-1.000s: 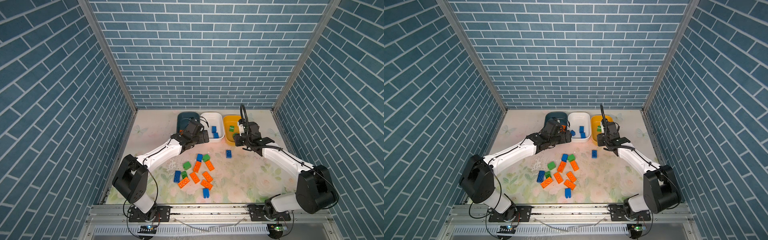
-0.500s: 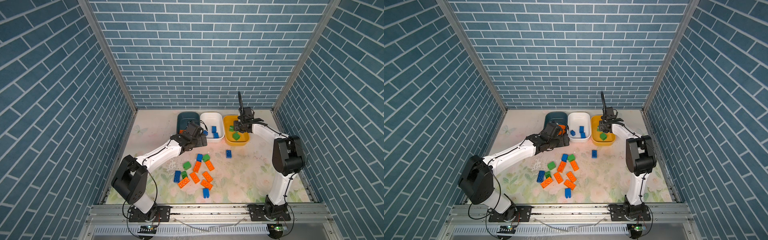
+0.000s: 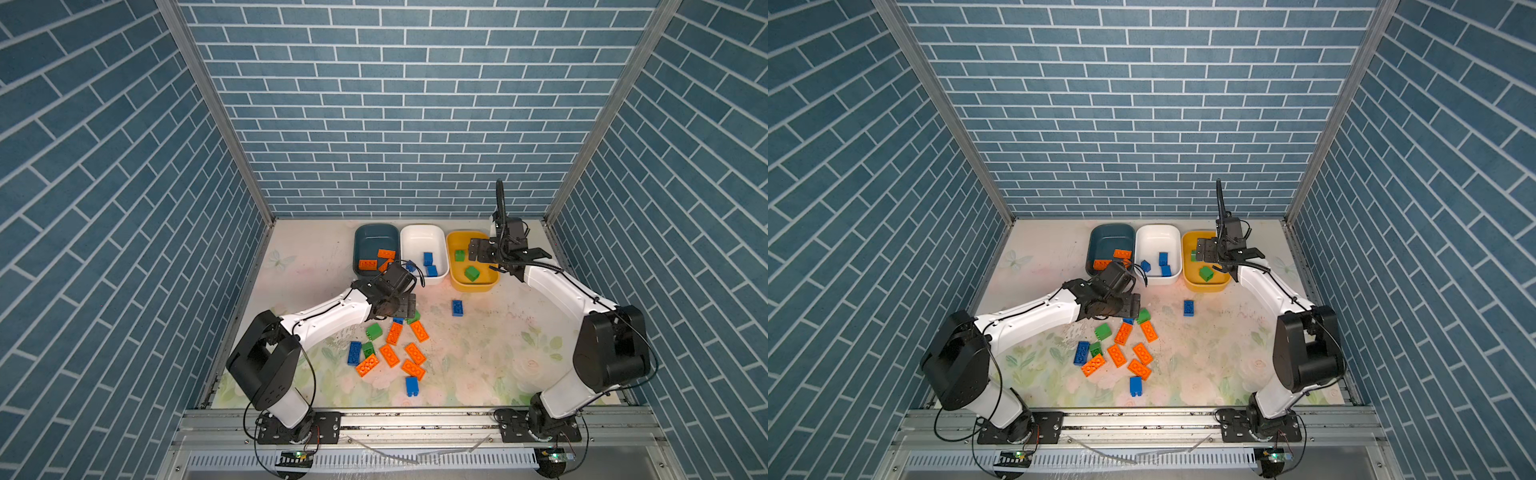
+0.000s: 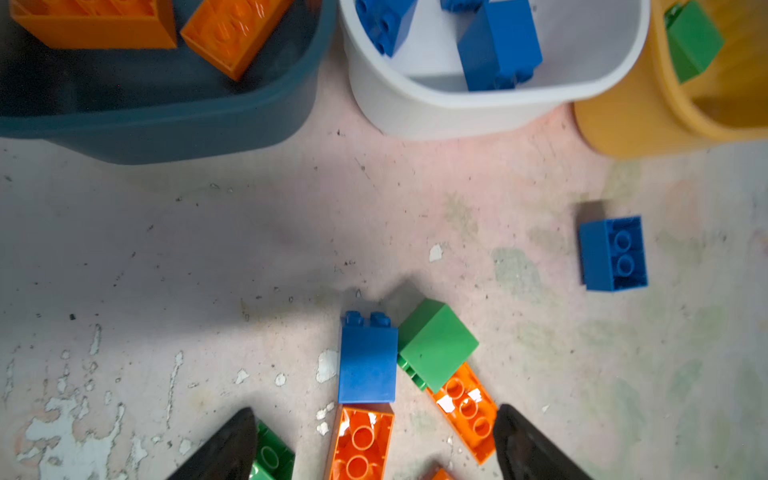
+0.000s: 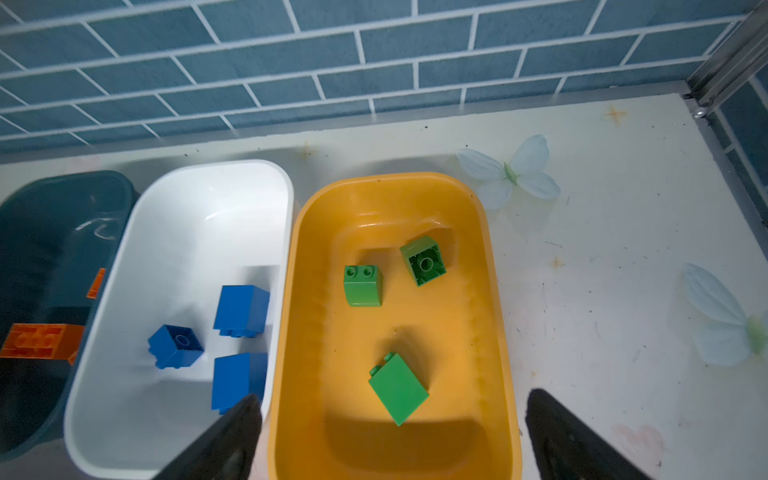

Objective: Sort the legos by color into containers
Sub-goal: 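Grasp an orange brick with the left gripper and lift it over the teal tub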

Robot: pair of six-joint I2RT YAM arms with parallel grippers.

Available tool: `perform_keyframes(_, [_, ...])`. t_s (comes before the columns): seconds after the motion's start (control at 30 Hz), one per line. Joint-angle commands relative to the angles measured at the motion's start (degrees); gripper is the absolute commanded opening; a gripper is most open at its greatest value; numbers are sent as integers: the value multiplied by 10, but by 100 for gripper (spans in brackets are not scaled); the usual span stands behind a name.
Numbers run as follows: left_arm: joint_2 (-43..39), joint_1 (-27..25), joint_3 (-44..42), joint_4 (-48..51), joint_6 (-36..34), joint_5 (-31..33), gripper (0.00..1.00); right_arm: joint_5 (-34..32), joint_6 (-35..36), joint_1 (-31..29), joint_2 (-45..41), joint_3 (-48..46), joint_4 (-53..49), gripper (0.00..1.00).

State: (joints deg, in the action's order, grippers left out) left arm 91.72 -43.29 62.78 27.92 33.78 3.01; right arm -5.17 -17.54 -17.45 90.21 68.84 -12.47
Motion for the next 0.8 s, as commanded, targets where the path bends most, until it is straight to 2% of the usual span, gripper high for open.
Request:
perform_keyframes(0.0, [11,-2,-17,20,-20,-27,83,-31,-62,-1,-53,-66,57,99])
perform_keyframes(0.17, [30,-15,-11,51,-36,-33,68,-73,-83,-1,-130,-152,120,99])
perform_keyframes(0.37, [47,-24,-23,53,-38,-39,59,-99,-96,-1,-178,-218,167,99])
perform_keyframes(0.77, [83,-25,-34,42,-34,-47,45,-139,-122,-1,-178,-222,160,99])
